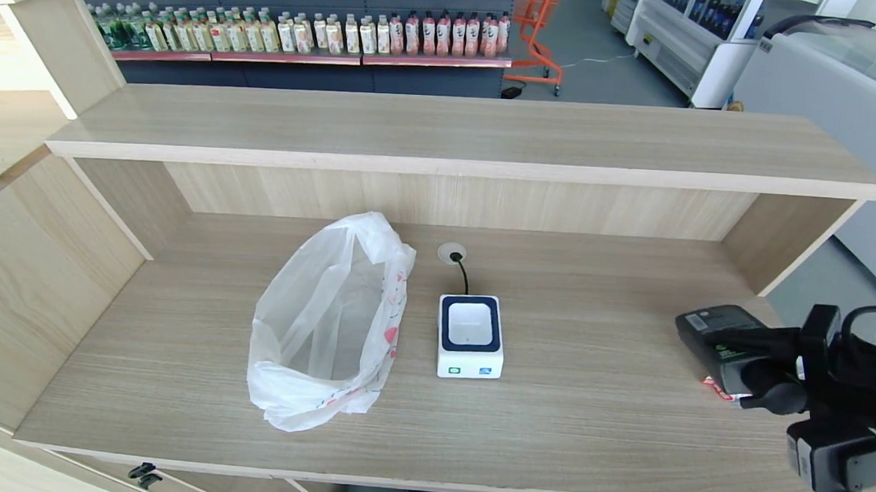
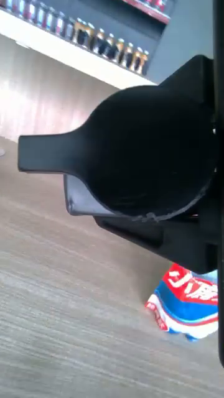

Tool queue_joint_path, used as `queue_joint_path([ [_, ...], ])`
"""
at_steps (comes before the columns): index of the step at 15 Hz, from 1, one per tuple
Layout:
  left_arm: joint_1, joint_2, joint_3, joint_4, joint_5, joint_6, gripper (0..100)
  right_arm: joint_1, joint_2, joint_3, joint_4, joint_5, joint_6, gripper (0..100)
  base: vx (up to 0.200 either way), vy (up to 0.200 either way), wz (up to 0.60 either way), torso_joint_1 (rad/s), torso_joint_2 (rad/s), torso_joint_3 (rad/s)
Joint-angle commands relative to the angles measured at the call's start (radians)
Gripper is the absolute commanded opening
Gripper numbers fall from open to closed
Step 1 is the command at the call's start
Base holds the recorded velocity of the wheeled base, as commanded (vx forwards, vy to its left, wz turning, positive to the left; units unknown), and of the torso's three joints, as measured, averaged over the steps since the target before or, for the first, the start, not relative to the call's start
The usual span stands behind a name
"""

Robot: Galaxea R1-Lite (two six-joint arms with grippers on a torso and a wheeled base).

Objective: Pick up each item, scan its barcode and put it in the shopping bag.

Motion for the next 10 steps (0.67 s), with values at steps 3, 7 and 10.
queue_joint_path([
  [3,0.000,0.000,0.000,0.000,-0.001,0.000,100,0.176,0.092,-0.003,0.067,0.141,-0.509,0,0.000,0.000,0.00,0.000,0.00,0.000],
  [7,0.000,0.002,0.001,0.000,0.000,0.000,100,0.266,0.161,-0.005,0.059,0.241,-0.701,0,0.000,0.000,0.00,0.000,0.00,0.000],
  [10,0.000,0.000,0.000,0.000,0.000,0.000,100,0.341,0.204,-0.032,0.052,0.448,-0.733,0,0.000,0.000,0.00,0.000,0.00,0.000],
])
